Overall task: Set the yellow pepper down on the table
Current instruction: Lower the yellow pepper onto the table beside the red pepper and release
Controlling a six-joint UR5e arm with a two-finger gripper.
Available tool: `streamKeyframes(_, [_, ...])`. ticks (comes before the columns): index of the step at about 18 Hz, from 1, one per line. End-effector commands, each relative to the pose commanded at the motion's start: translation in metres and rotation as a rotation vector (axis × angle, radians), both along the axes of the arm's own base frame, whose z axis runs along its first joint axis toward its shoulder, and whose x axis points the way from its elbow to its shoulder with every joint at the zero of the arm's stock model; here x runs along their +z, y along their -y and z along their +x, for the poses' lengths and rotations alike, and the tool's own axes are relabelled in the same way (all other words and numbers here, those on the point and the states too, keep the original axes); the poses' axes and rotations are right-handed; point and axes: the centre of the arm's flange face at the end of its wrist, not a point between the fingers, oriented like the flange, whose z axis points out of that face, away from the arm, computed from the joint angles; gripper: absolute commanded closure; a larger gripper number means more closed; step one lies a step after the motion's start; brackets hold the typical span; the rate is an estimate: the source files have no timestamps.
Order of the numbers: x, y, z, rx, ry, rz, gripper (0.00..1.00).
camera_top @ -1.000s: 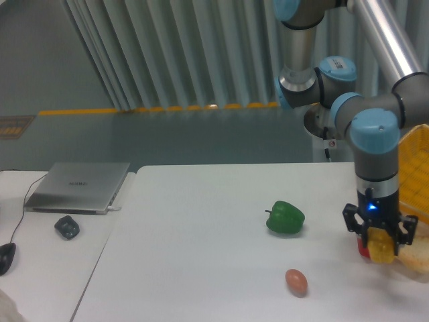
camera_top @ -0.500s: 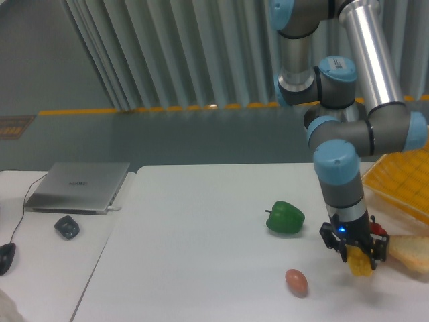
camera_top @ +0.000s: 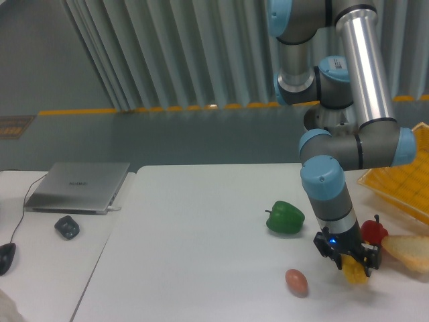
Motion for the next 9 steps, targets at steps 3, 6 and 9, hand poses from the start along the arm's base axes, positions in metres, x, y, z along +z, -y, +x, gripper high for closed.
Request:
streamKeyframes(3, [0.009,0.0,0.003,-0.039,-0.038,-0.024,0.0])
streamKeyframes(6, [0.044,-0.003,-0.005,-0.068,-0.07,0.025,0.0])
streamKeyframes(9, [0.088,0.016,-0.015,-0.141,-0.045,0.098,0.0])
